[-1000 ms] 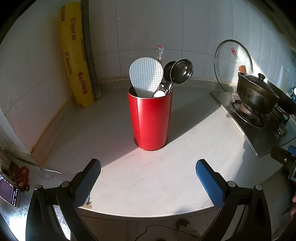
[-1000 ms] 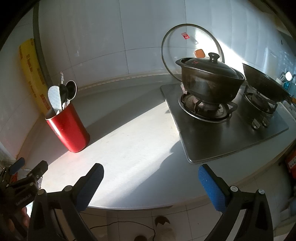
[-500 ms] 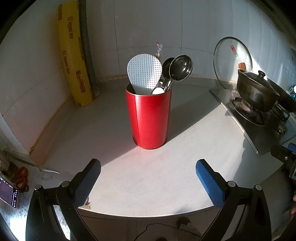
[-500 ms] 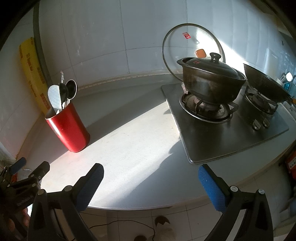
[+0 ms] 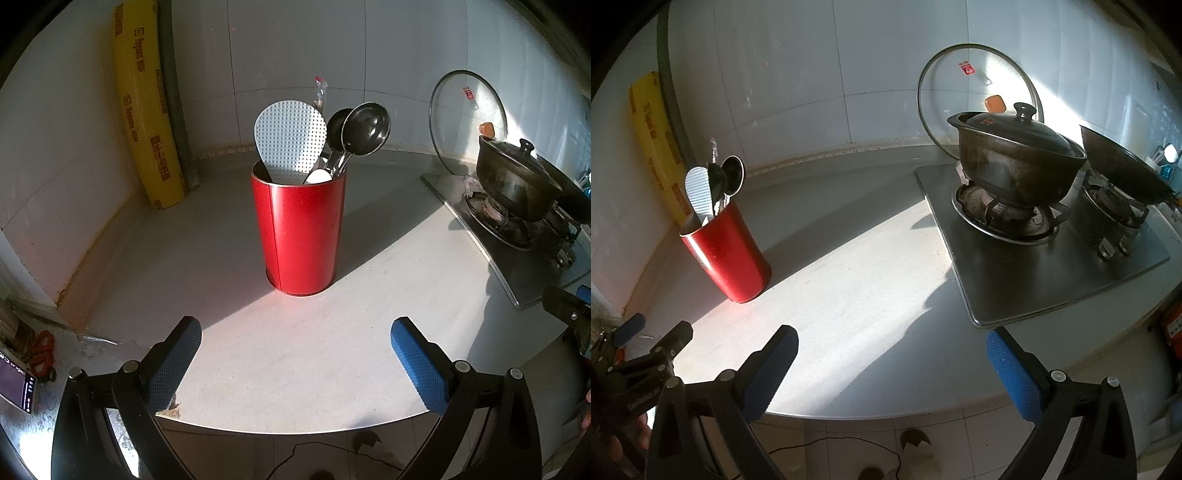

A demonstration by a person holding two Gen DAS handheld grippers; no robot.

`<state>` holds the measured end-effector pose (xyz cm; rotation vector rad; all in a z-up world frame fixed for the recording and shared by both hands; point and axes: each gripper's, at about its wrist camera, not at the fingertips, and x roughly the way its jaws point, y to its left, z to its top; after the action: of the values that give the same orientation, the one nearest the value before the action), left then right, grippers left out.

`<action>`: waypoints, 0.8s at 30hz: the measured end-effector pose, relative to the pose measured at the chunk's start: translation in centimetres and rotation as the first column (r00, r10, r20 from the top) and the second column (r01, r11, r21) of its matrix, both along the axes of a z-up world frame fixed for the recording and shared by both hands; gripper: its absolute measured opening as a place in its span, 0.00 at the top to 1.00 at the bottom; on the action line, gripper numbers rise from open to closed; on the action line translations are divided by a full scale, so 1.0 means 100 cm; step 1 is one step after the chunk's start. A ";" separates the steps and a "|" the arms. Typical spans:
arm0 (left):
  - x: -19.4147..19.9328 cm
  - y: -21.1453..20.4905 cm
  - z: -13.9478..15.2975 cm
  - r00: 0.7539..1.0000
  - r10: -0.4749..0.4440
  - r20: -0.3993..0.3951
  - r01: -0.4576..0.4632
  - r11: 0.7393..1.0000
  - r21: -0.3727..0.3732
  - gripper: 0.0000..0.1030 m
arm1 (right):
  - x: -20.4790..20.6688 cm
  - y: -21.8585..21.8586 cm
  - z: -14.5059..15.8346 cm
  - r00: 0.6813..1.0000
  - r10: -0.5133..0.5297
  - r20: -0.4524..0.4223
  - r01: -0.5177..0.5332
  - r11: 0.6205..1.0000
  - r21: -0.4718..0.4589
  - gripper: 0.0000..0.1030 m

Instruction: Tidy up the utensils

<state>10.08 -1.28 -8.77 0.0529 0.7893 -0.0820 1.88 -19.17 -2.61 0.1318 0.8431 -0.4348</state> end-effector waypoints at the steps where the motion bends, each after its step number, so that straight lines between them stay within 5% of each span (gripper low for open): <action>1: 0.001 0.000 0.000 1.000 0.000 -0.001 0.000 1.000 0.000 0.01 | 0.000 0.000 0.000 1.000 0.000 0.000 0.000 1.000 0.000 0.00; 24: -0.002 -0.002 -0.001 1.000 -0.009 0.005 0.009 1.000 0.012 0.01 | -0.004 -0.005 -0.002 1.000 -0.011 0.002 0.011 1.000 0.008 0.00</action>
<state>9.84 -1.44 -8.88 0.0676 0.7846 -0.0854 1.50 -19.63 -2.86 0.1444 0.8423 -0.4416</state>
